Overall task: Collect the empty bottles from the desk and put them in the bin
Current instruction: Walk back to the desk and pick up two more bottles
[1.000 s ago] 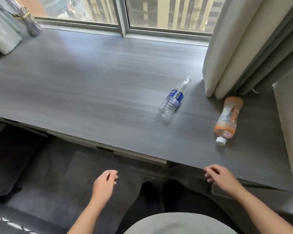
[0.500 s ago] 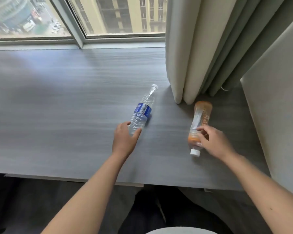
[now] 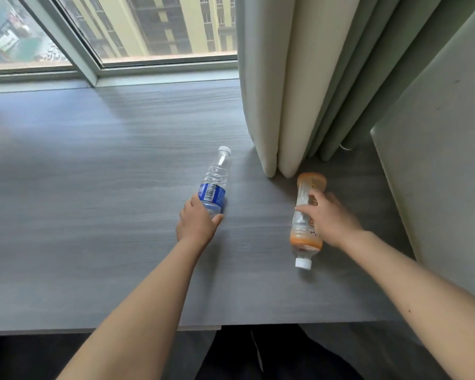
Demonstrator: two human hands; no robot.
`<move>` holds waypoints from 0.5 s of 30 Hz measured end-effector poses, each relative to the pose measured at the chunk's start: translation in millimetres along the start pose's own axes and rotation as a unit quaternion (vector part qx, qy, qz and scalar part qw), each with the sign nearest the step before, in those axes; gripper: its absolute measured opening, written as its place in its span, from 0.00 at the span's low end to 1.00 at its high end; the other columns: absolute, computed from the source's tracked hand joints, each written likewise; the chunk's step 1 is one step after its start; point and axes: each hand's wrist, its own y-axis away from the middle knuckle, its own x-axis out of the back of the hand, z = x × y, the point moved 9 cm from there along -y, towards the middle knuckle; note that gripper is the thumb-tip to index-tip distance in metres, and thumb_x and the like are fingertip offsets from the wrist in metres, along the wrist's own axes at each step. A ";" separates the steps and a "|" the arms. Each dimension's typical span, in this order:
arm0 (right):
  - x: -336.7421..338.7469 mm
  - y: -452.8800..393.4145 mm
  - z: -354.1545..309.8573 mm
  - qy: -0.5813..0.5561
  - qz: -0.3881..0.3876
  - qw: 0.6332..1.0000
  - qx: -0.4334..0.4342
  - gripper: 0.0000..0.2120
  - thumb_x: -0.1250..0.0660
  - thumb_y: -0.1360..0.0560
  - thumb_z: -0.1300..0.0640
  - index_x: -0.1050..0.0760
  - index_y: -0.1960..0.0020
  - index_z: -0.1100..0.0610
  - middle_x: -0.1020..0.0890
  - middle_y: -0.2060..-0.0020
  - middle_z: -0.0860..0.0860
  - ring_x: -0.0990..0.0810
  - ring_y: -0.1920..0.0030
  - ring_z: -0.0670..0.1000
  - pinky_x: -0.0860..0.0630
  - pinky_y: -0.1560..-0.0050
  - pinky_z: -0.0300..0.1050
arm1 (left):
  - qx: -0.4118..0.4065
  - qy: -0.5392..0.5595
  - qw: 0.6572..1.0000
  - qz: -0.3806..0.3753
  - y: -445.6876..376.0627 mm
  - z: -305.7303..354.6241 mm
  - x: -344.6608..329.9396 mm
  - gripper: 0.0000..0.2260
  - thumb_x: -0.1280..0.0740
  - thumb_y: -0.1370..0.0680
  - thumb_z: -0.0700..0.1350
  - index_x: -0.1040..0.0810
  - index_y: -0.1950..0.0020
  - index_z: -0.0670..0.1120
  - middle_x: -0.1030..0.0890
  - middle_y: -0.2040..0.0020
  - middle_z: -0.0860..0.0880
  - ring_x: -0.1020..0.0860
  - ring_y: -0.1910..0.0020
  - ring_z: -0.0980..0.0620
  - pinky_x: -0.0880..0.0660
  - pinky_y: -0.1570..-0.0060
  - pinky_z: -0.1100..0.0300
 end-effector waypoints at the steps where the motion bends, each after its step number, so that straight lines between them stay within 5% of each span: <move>1: 0.6 -1.2 -1.4 0.004 0.013 1.000 0.001 0.20 0.46 0.23 0.53 0.32 0.31 0.50 0.37 0.29 0.53 0.33 0.34 0.59 0.31 0.39 0.52 | 0.004 0.004 1.000 -0.002 0.0 -2.8 -1.7 0.31 0.31 0.28 0.51 0.38 0.31 0.42 0.29 0.35 0.41 0.30 0.36 0.41 0.30 0.41 0.47; 7: 5.5 -2.1 -6.5 0.000 0.102 0.995 0.001 0.16 0.38 0.24 0.48 0.25 0.40 0.55 0.34 0.35 0.56 0.29 0.40 0.60 0.27 0.45 0.51 | 0.028 0.024 0.999 -0.008 -1.1 -13.7 -4.1 0.28 0.30 0.32 0.49 0.34 0.35 0.40 0.28 0.39 0.40 0.29 0.40 0.42 0.29 0.45 0.50; 15: -17.7 0.6 15.5 -0.146 0.113 0.973 -0.135 0.44 0.26 0.33 0.47 0.47 0.26 0.52 0.45 0.29 0.61 0.37 0.32 0.66 0.34 0.34 0.55 | 0.053 0.058 0.996 -0.034 9.9 -33.3 -10.8 0.27 0.30 0.34 0.49 0.32 0.38 0.43 0.28 0.42 0.41 0.30 0.41 0.43 0.28 0.44 0.51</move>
